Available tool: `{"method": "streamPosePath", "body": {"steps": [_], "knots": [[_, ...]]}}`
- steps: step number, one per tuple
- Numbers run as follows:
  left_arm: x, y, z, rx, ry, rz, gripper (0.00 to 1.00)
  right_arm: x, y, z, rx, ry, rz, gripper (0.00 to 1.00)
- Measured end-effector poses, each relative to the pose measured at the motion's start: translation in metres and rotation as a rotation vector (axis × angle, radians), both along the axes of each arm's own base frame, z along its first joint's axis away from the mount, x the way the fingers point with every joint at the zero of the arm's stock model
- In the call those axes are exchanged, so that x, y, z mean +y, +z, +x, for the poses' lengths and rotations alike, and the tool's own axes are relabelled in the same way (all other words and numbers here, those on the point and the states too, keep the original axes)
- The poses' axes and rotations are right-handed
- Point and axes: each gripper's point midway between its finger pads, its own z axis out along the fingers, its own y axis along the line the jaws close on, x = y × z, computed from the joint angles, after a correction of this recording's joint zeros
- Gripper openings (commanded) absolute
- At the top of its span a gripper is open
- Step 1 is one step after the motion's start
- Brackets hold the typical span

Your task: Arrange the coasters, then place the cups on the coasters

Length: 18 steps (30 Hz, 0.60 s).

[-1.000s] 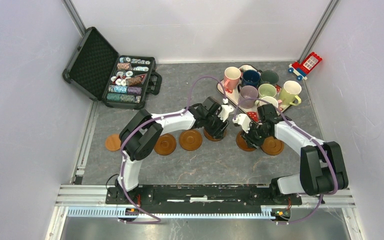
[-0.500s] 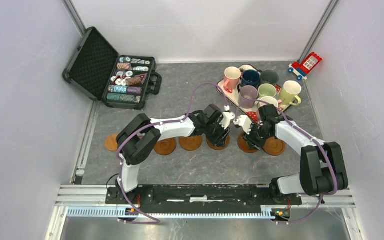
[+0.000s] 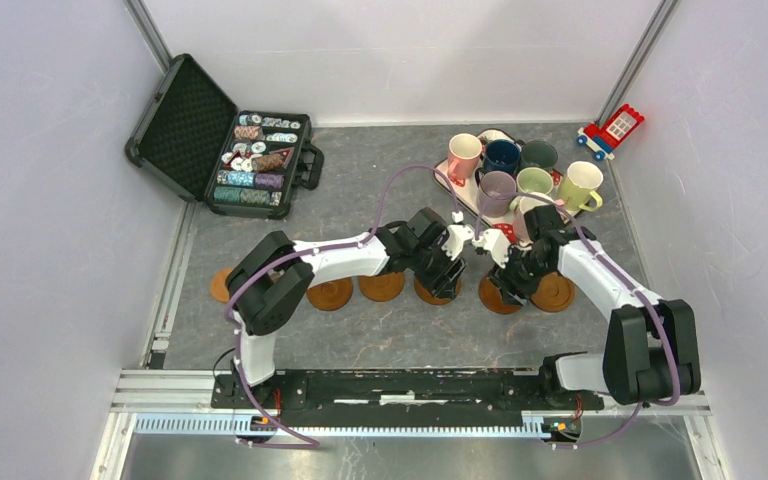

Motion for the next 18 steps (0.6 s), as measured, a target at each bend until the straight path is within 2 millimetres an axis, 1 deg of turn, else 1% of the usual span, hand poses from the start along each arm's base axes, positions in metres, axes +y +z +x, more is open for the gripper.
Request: {"method": "streamPosePath", "body": {"steps": [3,5,8,11,13,15,18], "knots": [[-0.002,0.021,0.007,-0.014,0.014,-0.029,0.74,-0.004,0.020,0.015,-0.054,-0.030,0.020,0.64],[-0.001,0.031,0.012,-0.019,0.023,-0.039,0.78,-0.012,0.032,0.027,-0.101,-0.068,0.029,0.64],[0.008,0.039,0.017,-0.014,0.043,-0.034,0.80,-0.038,0.043,0.036,-0.143,-0.151,0.019,0.62],[0.022,0.043,0.026,-0.003,0.077,-0.019,0.81,-0.071,0.041,0.035,-0.133,-0.252,-0.012,0.56],[0.033,0.047,0.033,0.002,0.105,-0.012,0.81,-0.087,0.038,0.032,-0.120,-0.300,-0.037,0.54],[0.042,0.051,0.041,0.002,0.131,-0.012,0.82,-0.096,0.035,0.031,-0.111,-0.320,-0.062,0.54],[0.057,0.053,0.052,0.009,0.173,0.001,0.84,-0.103,0.026,0.033,-0.105,-0.340,-0.100,0.58]]}}
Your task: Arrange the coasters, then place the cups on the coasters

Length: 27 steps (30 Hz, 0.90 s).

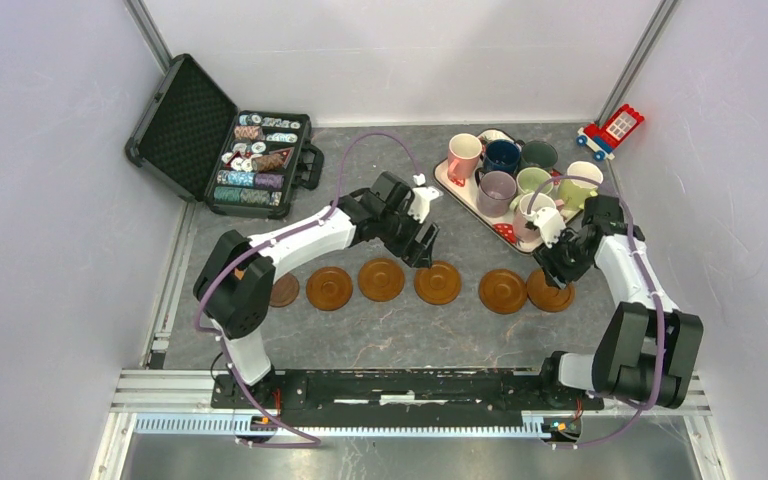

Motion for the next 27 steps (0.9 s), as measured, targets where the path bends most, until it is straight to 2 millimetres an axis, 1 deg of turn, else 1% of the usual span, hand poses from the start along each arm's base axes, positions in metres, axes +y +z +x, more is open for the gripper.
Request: {"method": "streamPosePath", "body": {"steps": [3,6,9,13,19,22,27], "knots": [[0.014,-0.003,0.008,0.003,0.023,0.026,0.85,-0.009,-0.013,0.000,0.024,-0.036,-0.038,0.60],[0.023,-0.004,0.012,-0.007,0.025,0.049,0.86,-0.017,-0.024,0.001,0.049,-0.070,-0.071,0.63],[0.027,-0.005,0.012,-0.024,0.012,0.069,0.87,-0.025,-0.033,0.005,0.063,-0.100,-0.106,0.62],[0.029,-0.005,0.013,-0.034,0.003,0.075,0.87,-0.036,-0.040,0.009,0.074,-0.128,-0.157,0.58],[0.038,-0.006,0.021,-0.035,0.023,0.080,0.87,-0.056,-0.039,0.017,0.054,-0.172,-0.205,0.57],[0.046,-0.007,0.028,-0.033,0.048,0.083,0.87,-0.069,-0.041,0.014,0.076,-0.201,-0.232,0.57],[0.054,-0.007,0.036,-0.032,0.076,0.084,0.87,-0.077,-0.041,0.009,0.095,-0.200,-0.256,0.58]]}}
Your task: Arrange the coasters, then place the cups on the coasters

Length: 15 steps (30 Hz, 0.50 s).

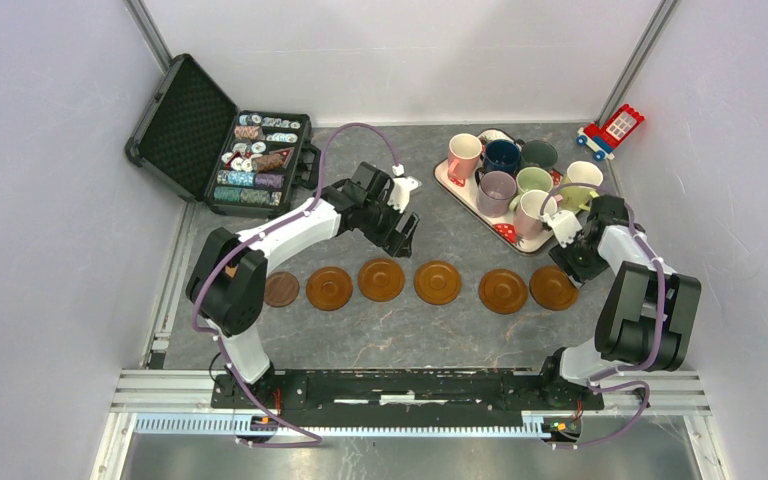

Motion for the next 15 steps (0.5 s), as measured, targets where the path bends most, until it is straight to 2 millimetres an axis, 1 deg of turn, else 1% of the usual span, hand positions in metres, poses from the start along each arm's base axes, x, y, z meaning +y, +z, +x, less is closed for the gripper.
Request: {"method": "streamPosePath", "body": {"steps": [3,8,12,15], "knots": [[0.003,-0.001,0.001,0.001,0.007,0.001,0.87,0.002,0.000,-0.002,0.009,0.017,0.010,0.60],[0.006,-0.007,-0.003,0.016,0.006,0.012,0.87,0.015,0.004,-0.001,-0.012,0.052,0.071,0.64],[0.006,-0.008,-0.004,0.019,0.007,0.014,0.87,0.024,0.014,0.002,-0.055,0.078,0.109,0.74],[0.006,-0.009,-0.004,0.018,0.007,0.014,0.89,0.028,0.018,0.005,-0.079,0.092,0.129,0.79]]}}
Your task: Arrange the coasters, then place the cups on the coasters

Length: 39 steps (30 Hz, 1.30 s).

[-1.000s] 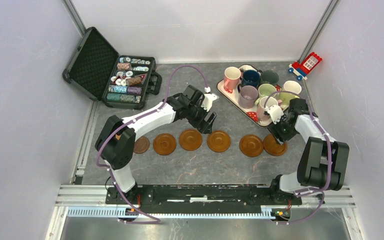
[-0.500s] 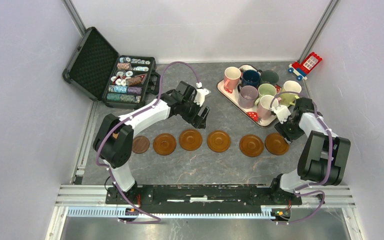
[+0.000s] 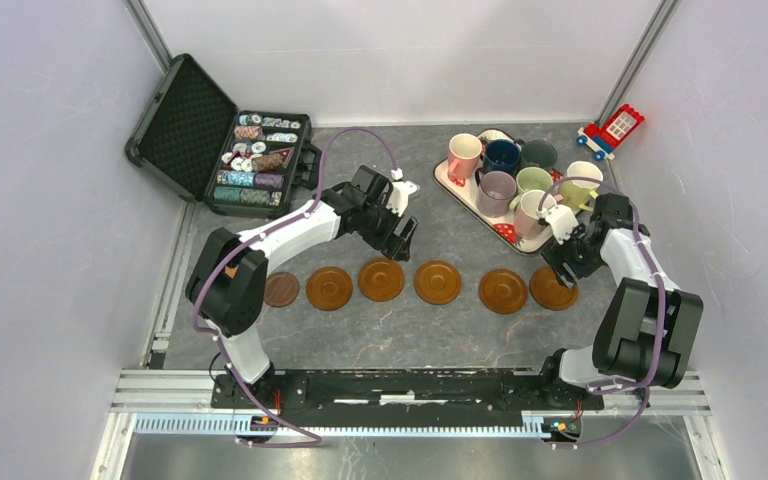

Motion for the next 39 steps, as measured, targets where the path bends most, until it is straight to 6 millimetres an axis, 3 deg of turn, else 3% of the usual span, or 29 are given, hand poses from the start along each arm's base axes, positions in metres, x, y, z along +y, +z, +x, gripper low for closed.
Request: {"method": "streamPosePath", "body": {"steps": [11,18,25,30,35,39], "knots": [[0.000,0.008,0.000,-0.018,-0.001,-0.015,0.95,0.001,-0.011,0.000,-0.011,-0.011,-0.008,0.88],[0.000,0.010,0.001,-0.023,0.000,-0.017,0.95,-0.006,-0.024,-0.006,-0.001,-0.052,-0.052,0.86],[0.001,0.008,-0.001,-0.019,0.000,-0.013,0.95,-0.021,-0.020,0.000,-0.025,-0.079,-0.131,0.81],[0.002,0.007,0.000,-0.020,0.003,-0.009,0.95,-0.028,-0.018,0.001,-0.027,-0.093,-0.167,0.83],[0.002,0.008,0.000,-0.022,0.004,-0.009,0.96,-0.020,-0.014,0.002,-0.027,-0.050,-0.126,0.85],[0.005,0.011,0.000,-0.028,0.011,-0.014,0.97,-0.007,0.006,0.014,-0.074,0.003,-0.063,0.86]]}}
